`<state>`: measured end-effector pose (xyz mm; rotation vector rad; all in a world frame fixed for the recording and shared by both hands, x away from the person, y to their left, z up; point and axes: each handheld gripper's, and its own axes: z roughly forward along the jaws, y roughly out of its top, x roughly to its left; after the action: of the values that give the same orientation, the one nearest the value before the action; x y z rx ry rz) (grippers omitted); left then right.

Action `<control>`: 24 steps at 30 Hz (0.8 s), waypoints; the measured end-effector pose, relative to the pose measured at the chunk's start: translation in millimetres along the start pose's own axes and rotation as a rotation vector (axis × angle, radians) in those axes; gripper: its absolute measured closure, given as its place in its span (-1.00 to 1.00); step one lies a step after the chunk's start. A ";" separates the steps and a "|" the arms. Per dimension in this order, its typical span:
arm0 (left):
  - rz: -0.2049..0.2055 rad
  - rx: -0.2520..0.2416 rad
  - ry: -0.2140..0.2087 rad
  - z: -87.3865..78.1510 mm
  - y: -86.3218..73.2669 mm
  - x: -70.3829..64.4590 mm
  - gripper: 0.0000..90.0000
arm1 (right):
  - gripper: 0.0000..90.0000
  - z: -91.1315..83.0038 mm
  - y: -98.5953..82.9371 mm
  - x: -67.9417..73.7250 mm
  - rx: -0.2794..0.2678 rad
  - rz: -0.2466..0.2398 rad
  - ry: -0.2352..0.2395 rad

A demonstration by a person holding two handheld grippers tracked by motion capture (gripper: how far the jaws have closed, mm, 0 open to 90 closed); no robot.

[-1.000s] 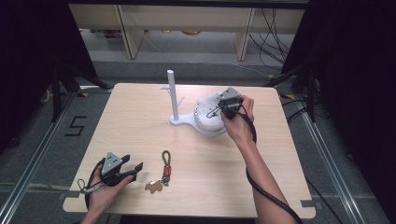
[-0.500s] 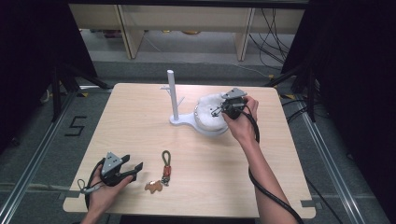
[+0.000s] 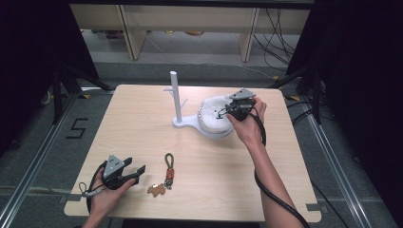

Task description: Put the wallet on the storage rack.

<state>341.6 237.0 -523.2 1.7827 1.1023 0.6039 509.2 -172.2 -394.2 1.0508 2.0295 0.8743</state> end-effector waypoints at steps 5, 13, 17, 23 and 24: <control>0.001 0.001 0.001 0.1 0.0 -0.1 -0.23 | 0.08 -2.8 0.1 -2.0 -0.021 0.010 -0.004; -0.003 0.005 0.007 -0.2 0.2 0.2 -0.23 | -0.02 -8.1 -5.9 -5.7 -0.041 0.086 0.027; -0.008 0.005 0.006 -0.3 0.2 0.7 -0.24 | -0.06 -13.1 -9.1 -7.2 -0.037 0.096 0.035; -0.034 -0.003 0.003 -0.6 1.5 1.8 -0.25 | -0.14 -32.6 -25.2 -10.7 -0.040 0.164 0.059; -0.034 -0.003 0.003 -0.6 1.5 1.8 -0.25 | -0.14 -32.6 -25.2 -10.7 -0.040 0.164 0.059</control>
<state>342.6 238.6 -521.7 1.7574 1.1306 0.5878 477.7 -200.8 -393.9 1.1951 1.9858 1.0374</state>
